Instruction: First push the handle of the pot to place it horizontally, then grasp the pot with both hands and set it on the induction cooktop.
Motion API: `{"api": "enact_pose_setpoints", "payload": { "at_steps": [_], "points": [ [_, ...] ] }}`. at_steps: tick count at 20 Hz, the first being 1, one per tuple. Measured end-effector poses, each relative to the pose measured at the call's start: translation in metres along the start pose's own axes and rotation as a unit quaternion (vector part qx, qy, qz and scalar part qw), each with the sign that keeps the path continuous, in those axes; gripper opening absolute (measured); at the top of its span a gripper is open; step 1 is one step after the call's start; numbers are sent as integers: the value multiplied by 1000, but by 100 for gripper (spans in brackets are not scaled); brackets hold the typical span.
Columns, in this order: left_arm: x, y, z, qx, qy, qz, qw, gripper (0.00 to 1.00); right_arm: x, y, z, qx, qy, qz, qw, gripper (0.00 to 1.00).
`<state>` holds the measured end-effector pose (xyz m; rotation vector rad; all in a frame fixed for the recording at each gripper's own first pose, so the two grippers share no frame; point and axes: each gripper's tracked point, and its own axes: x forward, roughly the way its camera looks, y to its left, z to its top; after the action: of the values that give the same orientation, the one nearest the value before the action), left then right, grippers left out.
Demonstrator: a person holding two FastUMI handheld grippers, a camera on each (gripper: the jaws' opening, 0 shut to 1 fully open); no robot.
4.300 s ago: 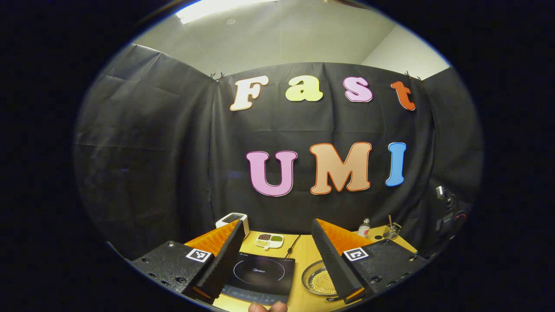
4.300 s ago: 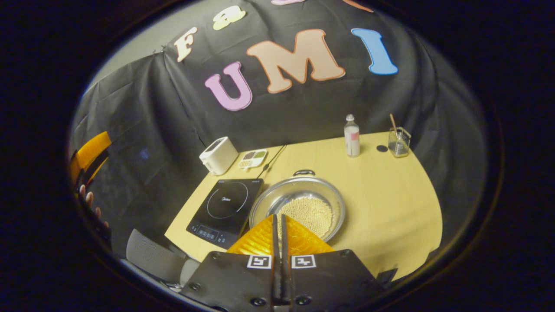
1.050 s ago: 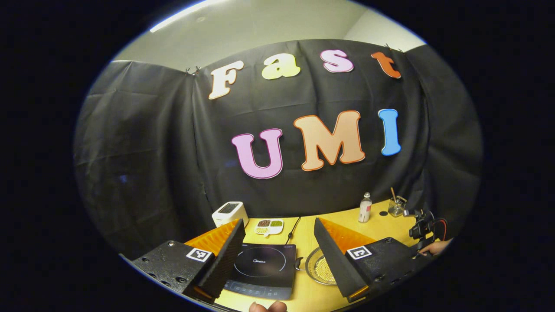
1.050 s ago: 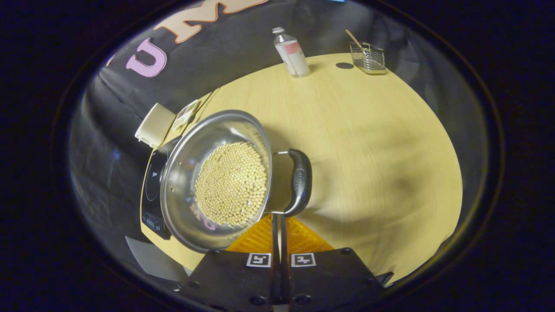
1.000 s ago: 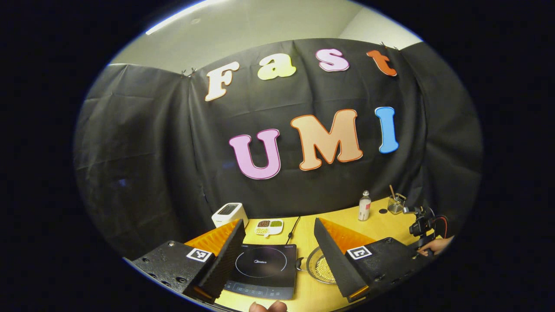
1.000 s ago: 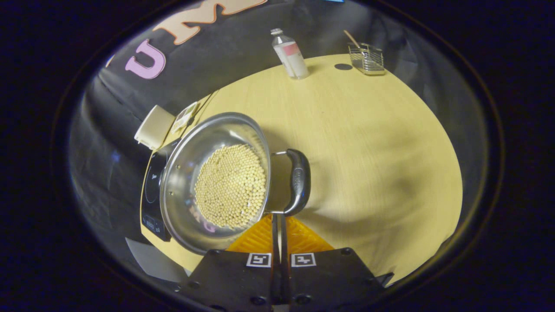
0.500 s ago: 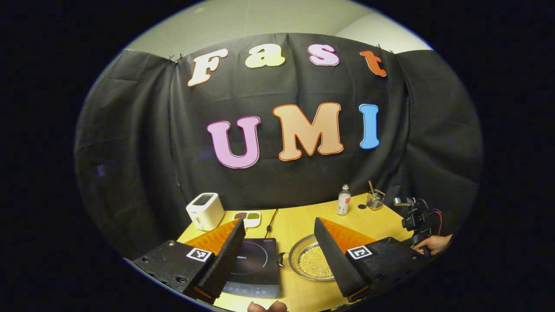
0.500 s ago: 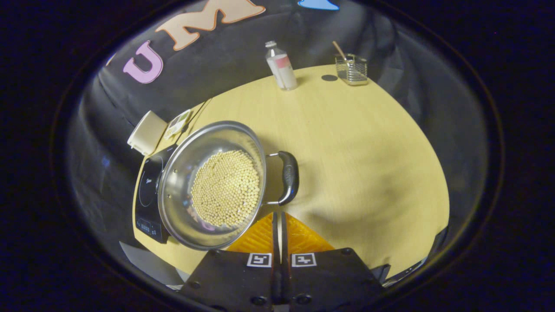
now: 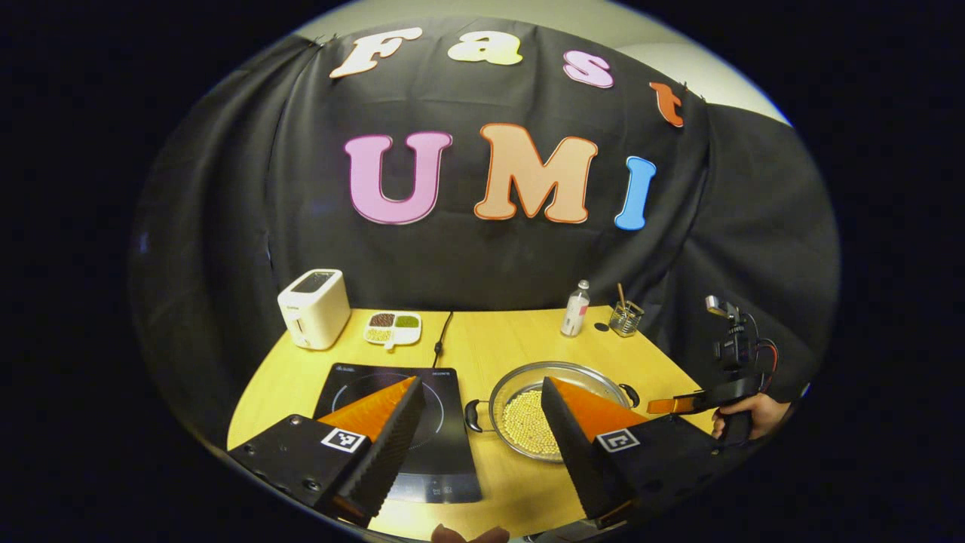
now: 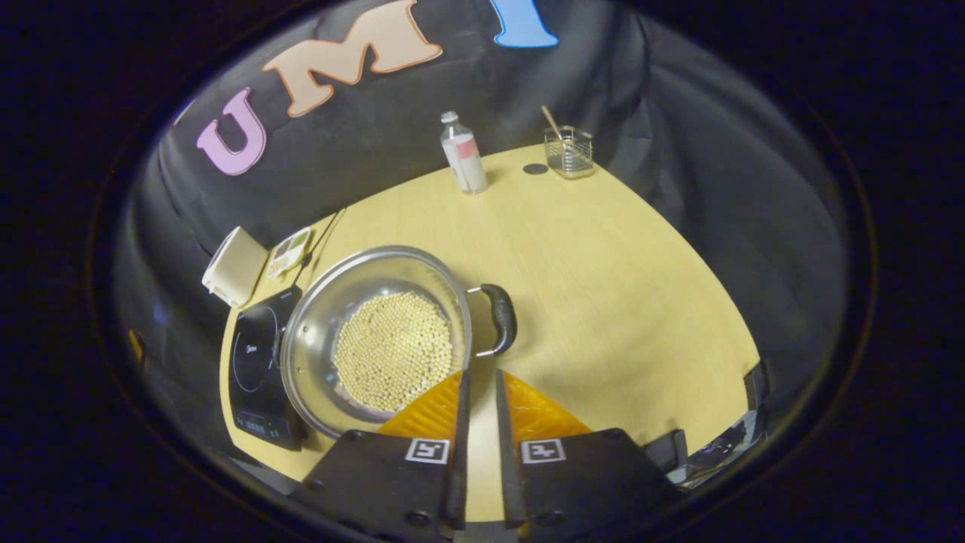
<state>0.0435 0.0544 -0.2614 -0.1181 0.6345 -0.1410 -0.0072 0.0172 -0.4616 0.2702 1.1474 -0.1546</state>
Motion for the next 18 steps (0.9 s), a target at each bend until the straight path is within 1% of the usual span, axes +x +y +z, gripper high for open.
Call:
{"api": "enact_pose_setpoints", "payload": {
  "at_steps": [1, 2, 3, 5, 6, 7, 8, 9, 10, 12, 13, 18],
  "points": [
    [5, 2, -9, -3, 17, -7, 1000, 95, -2, 2, 0, 5, 1, -4, 1000, 25],
    [9, 3, -14, -6, 26, -14, 1000, 96, -3, 7, 3, 6, -3, -3, 1000, 40],
    [17, 2, -16, -11, 30, -22, 999, 96, -1, 9, 6, 1, -4, -5, 1000, 41],
    [33, 0, -24, -26, 51, -30, 998, 95, 7, 7, 8, -13, 1, -8, 1000, 72],
    [41, -1, -34, -31, 71, -31, 997, 95, 13, 7, 10, -19, 6, -8, 1000, 70],
    [49, -4, -42, -34, 85, -32, 995, 96, 18, 8, 13, -22, 9, -4, 1000, 65],
    [58, -6, -47, -38, 95, -33, 994, 98, 24, 8, 14, -25, 14, -2, 1000, 65],
    [66, -8, -53, -41, 107, -34, 993, 97, 30, 5, 15, -27, 18, -4, 999, 65],
    [73, -8, -64, -44, 123, -31, 991, 97, 35, 3, 15, -29, 23, -2, 999, 72],
    [89, -6, -78, -46, 147, -23, 988, 97, 46, 2, 19, -38, 29, 2, 999, 78],
    [96, -5, -84, -47, 157, -18, 986, 97, 52, 0, 22, -44, 32, 1, 998, 75],
    [128, 6, -115, -44, 211, 4, 976, 97, 76, -2, 22, -52, 52, 8, 997, 75]
  ]
}}
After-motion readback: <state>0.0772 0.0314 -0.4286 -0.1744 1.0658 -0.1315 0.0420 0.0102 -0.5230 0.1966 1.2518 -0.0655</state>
